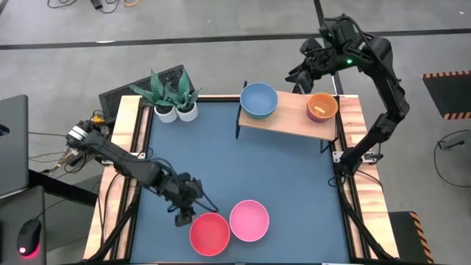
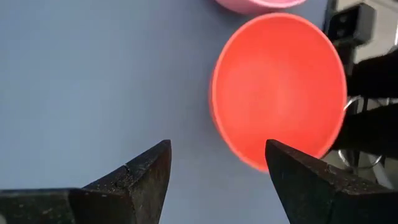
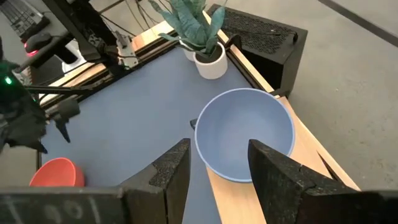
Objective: Place and stack bowls onto a shelf
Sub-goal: Stack the big red bowl on top of the big blue bowl on the shelf
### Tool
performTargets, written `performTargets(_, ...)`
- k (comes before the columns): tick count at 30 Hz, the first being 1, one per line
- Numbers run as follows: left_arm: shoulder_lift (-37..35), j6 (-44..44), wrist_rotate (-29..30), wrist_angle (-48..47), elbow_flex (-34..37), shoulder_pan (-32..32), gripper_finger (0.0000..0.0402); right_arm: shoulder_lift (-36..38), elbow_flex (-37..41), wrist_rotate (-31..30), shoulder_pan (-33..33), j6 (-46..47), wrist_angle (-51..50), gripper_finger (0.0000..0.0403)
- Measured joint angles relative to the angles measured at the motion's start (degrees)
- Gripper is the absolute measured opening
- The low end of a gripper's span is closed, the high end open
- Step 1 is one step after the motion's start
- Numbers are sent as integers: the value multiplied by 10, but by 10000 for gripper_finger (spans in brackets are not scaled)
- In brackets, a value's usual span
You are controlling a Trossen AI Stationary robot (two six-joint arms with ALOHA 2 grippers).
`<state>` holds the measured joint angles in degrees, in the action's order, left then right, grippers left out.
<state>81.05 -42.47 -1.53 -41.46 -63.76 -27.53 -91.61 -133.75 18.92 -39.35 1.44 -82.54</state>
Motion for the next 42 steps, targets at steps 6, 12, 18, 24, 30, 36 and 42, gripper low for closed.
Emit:
performTargets(6,48,-18,22,94,2,-14,245,-19,0,-2,0,-5,-4,184)
performTargets(12,93,-38,28,102,2,-15,245,-35,0,-2,0,-33,-20,184)
performTargets(18,127,-32,27,105,2,-15,245,-46,0,2,2,-50,-28,184)
performTargets(24,129,-22,76,56,2,-15,244,-47,0,4,7,-52,-30,184)
performTargets(30,135,-12,38,58,27,-13,214,-47,0,5,8,-70,-50,184)
performTargets(36,148,-22,6,79,42,-11,161,-47,0,6,7,-75,-57,184)
performTargets(42,143,-40,-11,72,42,6,54,-47,0,5,7,-75,-57,185)
